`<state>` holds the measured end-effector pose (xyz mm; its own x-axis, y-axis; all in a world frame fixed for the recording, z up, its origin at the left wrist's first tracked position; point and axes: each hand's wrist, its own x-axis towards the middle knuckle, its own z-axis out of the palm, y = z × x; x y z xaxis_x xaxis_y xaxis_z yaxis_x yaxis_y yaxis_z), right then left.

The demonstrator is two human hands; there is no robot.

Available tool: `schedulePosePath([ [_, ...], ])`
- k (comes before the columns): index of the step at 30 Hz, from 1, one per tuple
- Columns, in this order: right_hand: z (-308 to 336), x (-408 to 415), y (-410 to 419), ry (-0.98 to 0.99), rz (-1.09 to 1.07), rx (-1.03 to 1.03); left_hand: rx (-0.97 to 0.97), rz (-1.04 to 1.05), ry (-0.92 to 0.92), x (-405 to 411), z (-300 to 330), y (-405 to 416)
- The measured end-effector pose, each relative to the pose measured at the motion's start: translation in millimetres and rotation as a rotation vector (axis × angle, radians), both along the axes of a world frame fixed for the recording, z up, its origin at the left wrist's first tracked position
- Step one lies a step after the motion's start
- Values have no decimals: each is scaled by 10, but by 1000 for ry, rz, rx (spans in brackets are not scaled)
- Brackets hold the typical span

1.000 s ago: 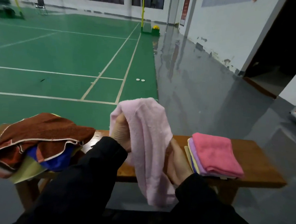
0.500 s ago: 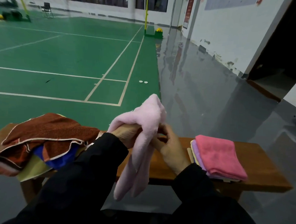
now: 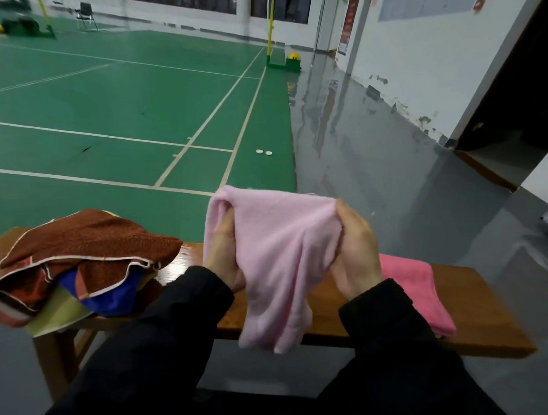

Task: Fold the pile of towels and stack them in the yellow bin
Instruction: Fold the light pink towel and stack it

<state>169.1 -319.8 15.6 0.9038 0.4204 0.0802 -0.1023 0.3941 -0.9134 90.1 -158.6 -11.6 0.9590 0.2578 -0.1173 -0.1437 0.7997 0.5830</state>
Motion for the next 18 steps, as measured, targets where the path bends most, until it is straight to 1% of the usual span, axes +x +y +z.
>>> schedulePosePath([
  [1, 26, 22, -18, 182, 58, 106, -126, 31, 27, -1, -121, -33],
  [2, 47, 46, -45, 311, 107, 163, -213, 48, 91, -29, -269, -108],
  [3, 53, 66, -66, 372, 136, 184, -299, 53, 154, -58, -462, -236],
  [4, 48, 70, -79, 401, 151, 183, -337, 71, 259, -130, -633, -406],
  [5, 46, 74, -84, 411, 162, 171, -389, 59, 287, -178, -841, -574],
  [7, 66, 59, -74, 407, 191, 166, -412, 1, 427, -271, -1145, -921],
  [9, 66, 68, -109, 393, 198, 186, -497, -122, 388, -314, -1226, -1137],
  [10, 64, 66, -146, 404, 203, 190, -491, -213, 286, -327, -1172, -1165],
  [11, 28, 88, -198, 421, 217, 179, -445, -271, 208, -320, -1100, -1125],
  [12, -3, 94, -261, 448, 250, 186, -356, -295, 158, -294, -1038, -1034],
  [14, -128, 111, -430, 505, 276, 174, -182, -247, 92, -181, -911, -795],
  [16, -334, 82, -573, 529, 275, 167, -20, -131, 113, -111, -735, -511],
  [18, -643, -22, -631, 603, 180, 115, 123, 2, 200, -92, -642, -247],
])
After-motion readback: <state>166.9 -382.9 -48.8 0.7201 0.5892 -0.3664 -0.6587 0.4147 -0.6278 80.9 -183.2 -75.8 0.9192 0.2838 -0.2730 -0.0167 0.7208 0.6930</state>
